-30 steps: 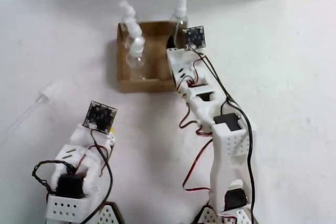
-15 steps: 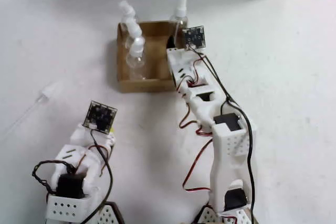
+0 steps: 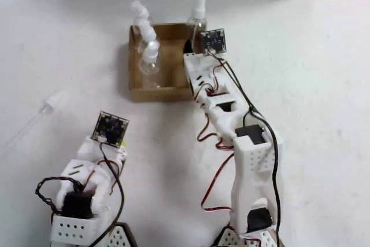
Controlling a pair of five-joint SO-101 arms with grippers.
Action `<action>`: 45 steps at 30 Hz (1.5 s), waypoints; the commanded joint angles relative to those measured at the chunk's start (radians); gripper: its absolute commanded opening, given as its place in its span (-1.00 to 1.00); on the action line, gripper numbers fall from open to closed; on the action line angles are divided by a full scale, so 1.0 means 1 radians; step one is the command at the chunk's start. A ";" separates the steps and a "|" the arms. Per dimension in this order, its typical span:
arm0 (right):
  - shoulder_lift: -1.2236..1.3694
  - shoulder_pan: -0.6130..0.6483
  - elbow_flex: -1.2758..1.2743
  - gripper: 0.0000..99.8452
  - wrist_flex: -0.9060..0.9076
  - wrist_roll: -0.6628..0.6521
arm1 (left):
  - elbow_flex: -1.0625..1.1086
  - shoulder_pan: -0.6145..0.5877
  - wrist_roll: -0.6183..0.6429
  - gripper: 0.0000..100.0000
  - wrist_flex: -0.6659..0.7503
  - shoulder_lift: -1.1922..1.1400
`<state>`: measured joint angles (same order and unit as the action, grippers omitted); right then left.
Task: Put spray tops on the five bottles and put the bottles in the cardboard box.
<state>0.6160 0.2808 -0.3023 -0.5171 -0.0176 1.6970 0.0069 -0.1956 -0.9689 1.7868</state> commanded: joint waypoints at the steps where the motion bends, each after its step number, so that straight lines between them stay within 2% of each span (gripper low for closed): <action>1: -0.077 0.008 0.005 -0.58 -0.018 -0.003 | -0.003 -0.012 -0.012 -0.96 -0.002 0.007; 28: -0.082 0.007 -0.014 -0.58 -0.104 -0.008 | -0.003 -0.012 -0.012 -0.96 0.002 0.007; 45: -0.271 0.008 -0.178 -0.58 -0.104 -0.002 | -0.003 -0.012 -0.012 -0.96 0.006 0.007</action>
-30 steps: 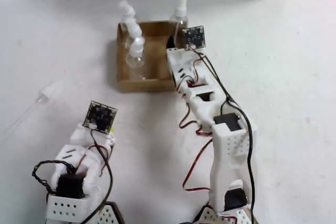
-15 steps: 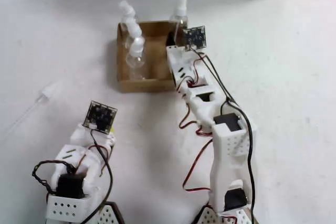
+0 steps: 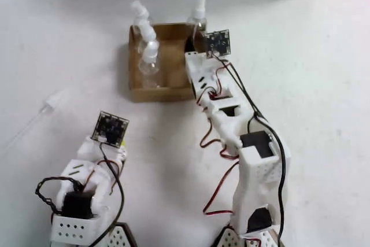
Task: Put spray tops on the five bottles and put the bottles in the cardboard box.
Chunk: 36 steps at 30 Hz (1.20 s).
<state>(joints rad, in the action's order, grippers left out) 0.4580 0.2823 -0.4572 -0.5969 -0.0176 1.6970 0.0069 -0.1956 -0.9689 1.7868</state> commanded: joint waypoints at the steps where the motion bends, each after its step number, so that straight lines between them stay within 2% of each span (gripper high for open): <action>1: -0.134 0.007 -0.041 -0.58 -0.024 -0.002 | -0.003 -0.012 -0.012 -0.96 0.006 0.007; 10: -0.297 0.004 -0.190 -0.58 -0.024 -0.009 | -0.003 -0.036 -0.014 -0.96 0.021 0.005; 20: -0.547 -0.068 -0.463 -0.58 -0.019 -0.009 | -0.003 -0.042 -0.014 -0.96 0.021 0.005; 30: -0.894 -0.237 -0.767 -0.58 -0.015 -0.009 | -0.003 -0.042 -0.014 -0.96 0.021 0.005; 32: -0.963 -0.280 -0.802 -0.58 0.025 -0.009 | -0.003 -0.042 -0.012 -0.96 0.021 0.005; 36: -1.081 -0.349 -0.812 -0.58 0.242 -0.009 | -0.003 -0.042 -0.012 -0.96 0.018 0.005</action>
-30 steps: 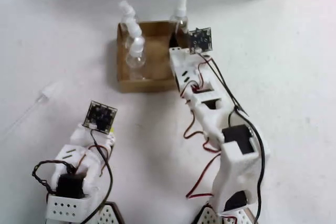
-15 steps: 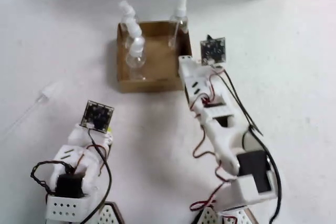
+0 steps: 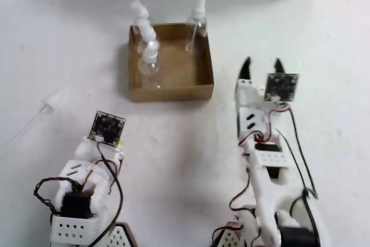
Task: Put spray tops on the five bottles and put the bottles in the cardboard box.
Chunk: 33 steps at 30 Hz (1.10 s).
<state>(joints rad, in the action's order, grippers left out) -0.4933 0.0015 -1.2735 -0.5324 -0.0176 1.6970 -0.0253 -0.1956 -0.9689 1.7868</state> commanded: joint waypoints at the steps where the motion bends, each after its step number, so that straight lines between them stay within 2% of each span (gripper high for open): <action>1: -0.154 -0.076 0.005 -0.58 0.231 -0.009 | -0.003 -0.010 -0.012 -0.96 0.018 0.005; 10: -0.331 -0.110 0.008 -0.58 0.552 -0.009 | -0.003 -0.010 -0.011 -0.96 0.018 0.005; 19: -0.464 -0.275 0.196 -0.58 1.030 -0.023 | -0.003 -0.010 -0.012 -0.96 0.014 0.005; 25: -0.470 -0.360 0.307 -0.58 1.372 -0.310 | -0.003 -0.012 -0.012 -0.96 0.014 0.005; 33: -0.470 -0.463 0.382 -0.58 1.730 -0.522 | -0.003 -0.012 -0.012 -0.96 0.014 0.005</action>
<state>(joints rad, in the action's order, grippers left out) -0.9429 -0.4219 -0.9590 1.0541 -0.4242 1.6970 -0.0253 -0.1956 -0.9689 1.7868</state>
